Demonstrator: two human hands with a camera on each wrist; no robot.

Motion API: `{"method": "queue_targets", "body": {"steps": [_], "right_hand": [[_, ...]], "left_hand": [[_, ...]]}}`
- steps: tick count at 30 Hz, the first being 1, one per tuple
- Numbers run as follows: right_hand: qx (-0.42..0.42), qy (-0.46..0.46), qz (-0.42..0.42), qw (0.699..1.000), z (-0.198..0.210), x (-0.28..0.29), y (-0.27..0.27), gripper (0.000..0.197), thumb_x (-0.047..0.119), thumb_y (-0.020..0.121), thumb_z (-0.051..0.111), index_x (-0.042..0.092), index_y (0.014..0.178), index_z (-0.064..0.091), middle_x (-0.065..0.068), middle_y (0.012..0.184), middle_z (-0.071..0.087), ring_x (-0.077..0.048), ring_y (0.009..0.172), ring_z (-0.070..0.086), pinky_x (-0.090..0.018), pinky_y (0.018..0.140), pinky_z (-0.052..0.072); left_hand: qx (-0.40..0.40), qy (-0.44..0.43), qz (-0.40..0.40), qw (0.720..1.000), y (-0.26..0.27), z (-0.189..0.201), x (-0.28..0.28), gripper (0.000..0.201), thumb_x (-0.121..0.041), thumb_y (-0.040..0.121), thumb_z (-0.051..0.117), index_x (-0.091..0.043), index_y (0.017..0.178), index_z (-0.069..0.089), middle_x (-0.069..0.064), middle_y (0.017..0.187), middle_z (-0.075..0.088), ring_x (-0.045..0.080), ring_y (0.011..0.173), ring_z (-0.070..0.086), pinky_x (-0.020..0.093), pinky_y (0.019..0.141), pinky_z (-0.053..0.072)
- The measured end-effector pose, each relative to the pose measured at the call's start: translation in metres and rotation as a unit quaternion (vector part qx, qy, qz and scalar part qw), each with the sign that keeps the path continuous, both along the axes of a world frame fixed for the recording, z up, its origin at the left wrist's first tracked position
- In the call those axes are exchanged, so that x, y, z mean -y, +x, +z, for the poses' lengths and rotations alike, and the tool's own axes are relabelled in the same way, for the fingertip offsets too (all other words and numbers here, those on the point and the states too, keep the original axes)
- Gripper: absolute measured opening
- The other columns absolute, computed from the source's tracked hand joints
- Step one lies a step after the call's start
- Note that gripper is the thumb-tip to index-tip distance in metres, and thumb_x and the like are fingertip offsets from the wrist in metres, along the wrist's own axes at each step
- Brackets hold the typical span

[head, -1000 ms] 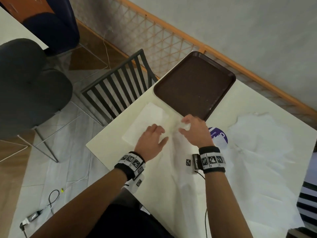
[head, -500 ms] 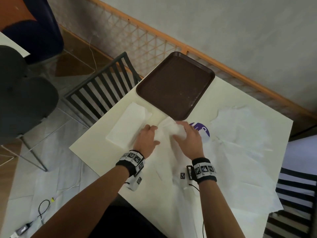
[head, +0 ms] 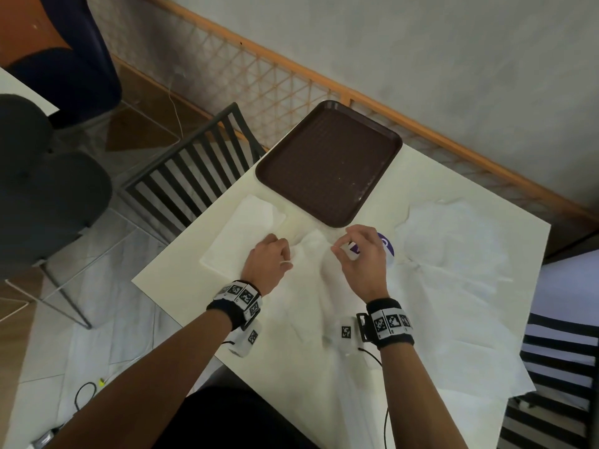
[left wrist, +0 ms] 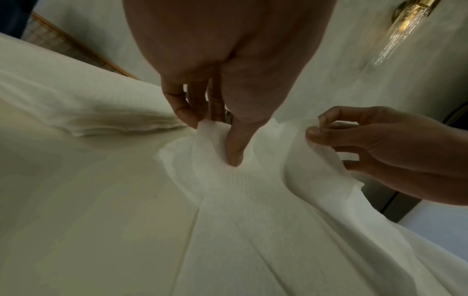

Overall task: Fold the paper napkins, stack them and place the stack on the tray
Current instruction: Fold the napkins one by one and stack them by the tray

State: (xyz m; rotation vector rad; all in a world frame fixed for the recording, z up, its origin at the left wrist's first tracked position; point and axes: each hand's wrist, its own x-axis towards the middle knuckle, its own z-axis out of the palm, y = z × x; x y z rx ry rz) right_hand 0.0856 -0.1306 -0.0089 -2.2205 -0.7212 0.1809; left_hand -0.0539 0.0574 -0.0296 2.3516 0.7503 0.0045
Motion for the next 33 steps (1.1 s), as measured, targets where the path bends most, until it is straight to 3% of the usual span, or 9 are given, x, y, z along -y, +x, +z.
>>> {"method": "queue_targets", "body": {"steps": [2, 5, 10, 15, 20, 25, 27, 30, 33], "right_hand": [[0.012, 0.03, -0.019, 0.999, 0.01, 0.003, -0.002, 0.018, 0.013, 0.092, 0.083, 0.025, 0.087, 0.071, 0.006, 0.12, 0.064, -0.012, 0.101, 0.065, -0.008, 0.087, 0.046], [0.007, 0.095, -0.037, 0.995, 0.031, 0.007, -0.002, 0.02, 0.011, 0.094, 0.08, 0.021, 0.086, 0.065, 0.005, 0.103, 0.068, -0.01, 0.09, 0.066, -0.019, 0.083, 0.054], [0.028, -0.021, -0.002, 0.999, 0.047, 0.006, 0.012, 0.027, 0.022, 0.093, 0.087, 0.03, 0.081, 0.063, 0.007, 0.104, 0.064, -0.014, 0.088, 0.065, -0.032, 0.084, 0.057], [0.063, 0.002, 0.035, 0.997, 0.064, 0.002, 0.008, 0.027, 0.024, 0.093, 0.086, 0.035, 0.085, 0.064, 0.008, 0.107, 0.066, -0.018, 0.1, 0.065, -0.035, 0.088, 0.056], [0.022, 0.089, 0.035, 0.995, 0.083, 0.005, -0.006, 0.015, 0.027, 0.101, 0.077, 0.023, 0.101, 0.062, 0.013, 0.099, 0.075, -0.009, 0.096, 0.071, -0.036, 0.089, 0.059], [-0.085, 0.011, 0.012, 0.996, 0.083, 0.02, 0.006, 0.071, 0.046, 0.076, 0.098, 0.039, 0.13, 0.052, 0.014, 0.109, 0.076, -0.002, 0.102, 0.071, -0.016, 0.084, 0.056], [-0.125, 0.012, -0.011, 0.992, 0.068, 0.026, 0.012, 0.055, 0.04, 0.076, 0.099, 0.038, 0.12, 0.066, 0.012, 0.106, 0.079, -0.008, 0.099, 0.075, -0.028, 0.089, 0.061], [-0.182, 0.15, -0.04, 0.971, 0.056, 0.019, 0.005, 0.015, 0.02, 0.09, 0.089, 0.019, 0.099, 0.077, 0.004, 0.099, 0.08, -0.024, 0.092, 0.075, -0.045, 0.089, 0.06], [-0.288, 0.281, -0.025, 0.915, 0.057, 0.0, -0.014, 0.022, 0.012, 0.099, 0.079, 0.012, 0.118, 0.068, -0.004, 0.113, 0.078, -0.026, 0.102, 0.074, -0.046, 0.09, 0.058]], "left_hand": [[0.026, -0.006, -0.001, 1.0, -0.002, 0.006, -0.002, 0.027, -0.023, 0.086, 0.087, -0.022, 0.083, 0.06, -0.004, 0.107, 0.06, 0.021, 0.101, 0.062, 0.037, 0.089, 0.05], [0.093, -0.035, -0.01, 0.995, -0.003, 0.018, -0.011, 0.03, -0.03, 0.083, 0.089, -0.027, 0.083, 0.059, -0.007, 0.111, 0.062, 0.017, 0.11, 0.06, 0.04, 0.1, 0.05], [0.123, -0.068, -0.038, 0.989, 0.007, 0.052, -0.012, 0.06, -0.046, 0.082, 0.089, -0.034, 0.129, 0.054, -0.02, 0.134, 0.054, 0.0, 0.12, 0.045, 0.012, 0.095, 0.034], [0.102, -0.074, -0.145, 0.981, 0.033, 0.055, 0.0, 0.055, -0.047, 0.092, 0.08, -0.031, 0.14, 0.06, -0.014, 0.137, 0.061, 0.006, 0.124, 0.052, 0.028, 0.108, 0.041], [0.132, -0.103, -0.129, 0.977, 0.039, 0.053, 0.002, 0.019, -0.041, 0.1, 0.073, -0.023, 0.095, 0.071, -0.014, 0.085, 0.065, 0.0, 0.079, 0.06, 0.022, 0.073, 0.044], [0.176, -0.119, -0.114, 0.971, 0.03, 0.096, -0.018, 0.033, -0.044, 0.105, 0.065, -0.018, 0.084, 0.067, 0.0, 0.073, 0.062, 0.009, 0.066, 0.057, 0.024, 0.063, 0.042], [0.19, -0.133, -0.094, 0.968, 0.025, 0.112, -0.03, 0.027, -0.042, 0.105, 0.065, -0.021, 0.087, 0.069, -0.003, 0.076, 0.068, 0.006, 0.069, 0.062, 0.024, 0.065, 0.048], [0.206, -0.177, -0.068, 0.96, 0.018, 0.122, -0.047, 0.02, -0.037, 0.103, 0.069, -0.018, 0.096, 0.074, 0.0, 0.089, 0.078, 0.017, 0.082, 0.076, 0.043, 0.076, 0.063], [0.226, -0.24, -0.047, 0.943, 0.009, 0.124, -0.057, 0.019, -0.025, 0.102, 0.072, -0.011, 0.114, 0.077, -0.002, 0.106, 0.082, 0.018, 0.097, 0.08, 0.045, 0.088, 0.065]]}}
